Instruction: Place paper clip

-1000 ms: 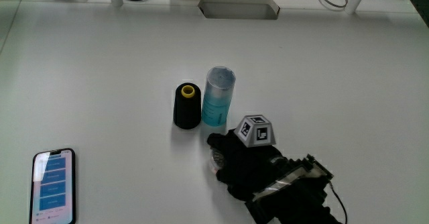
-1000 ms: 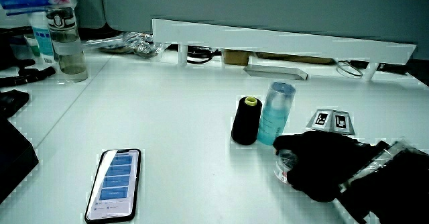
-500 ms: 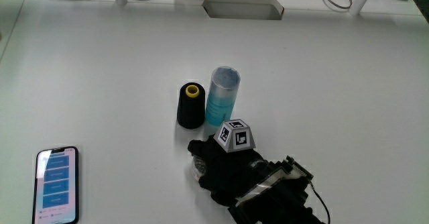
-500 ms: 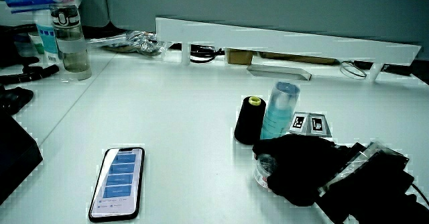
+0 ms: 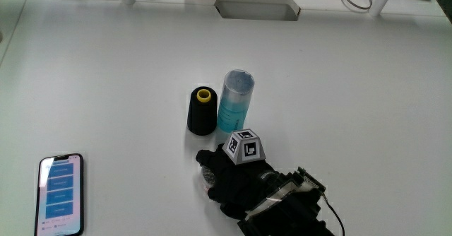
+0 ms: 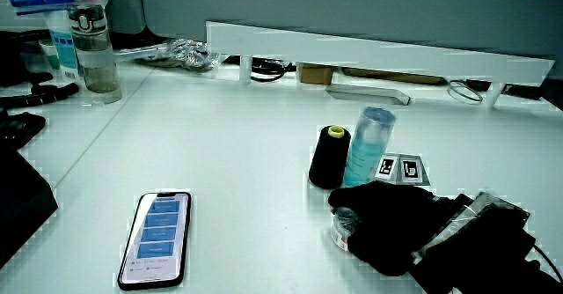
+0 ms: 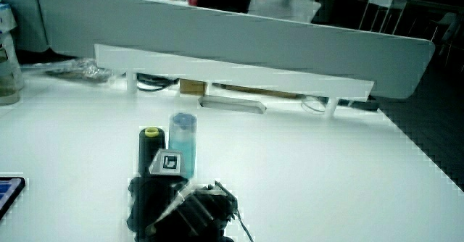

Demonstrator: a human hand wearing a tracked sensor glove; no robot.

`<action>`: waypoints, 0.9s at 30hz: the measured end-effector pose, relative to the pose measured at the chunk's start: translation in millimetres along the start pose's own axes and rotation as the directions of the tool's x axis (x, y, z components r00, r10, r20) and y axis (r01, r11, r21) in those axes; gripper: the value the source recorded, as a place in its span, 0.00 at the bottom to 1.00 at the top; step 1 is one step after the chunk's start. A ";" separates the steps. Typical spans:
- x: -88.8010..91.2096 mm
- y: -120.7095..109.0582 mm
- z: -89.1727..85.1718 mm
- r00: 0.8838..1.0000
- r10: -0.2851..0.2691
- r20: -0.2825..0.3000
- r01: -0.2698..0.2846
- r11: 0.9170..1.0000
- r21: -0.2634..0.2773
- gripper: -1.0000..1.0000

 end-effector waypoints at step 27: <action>-21.5 -68.1 23.9 0.996 0.061 0.064 -0.076 0.962 0.261 0.00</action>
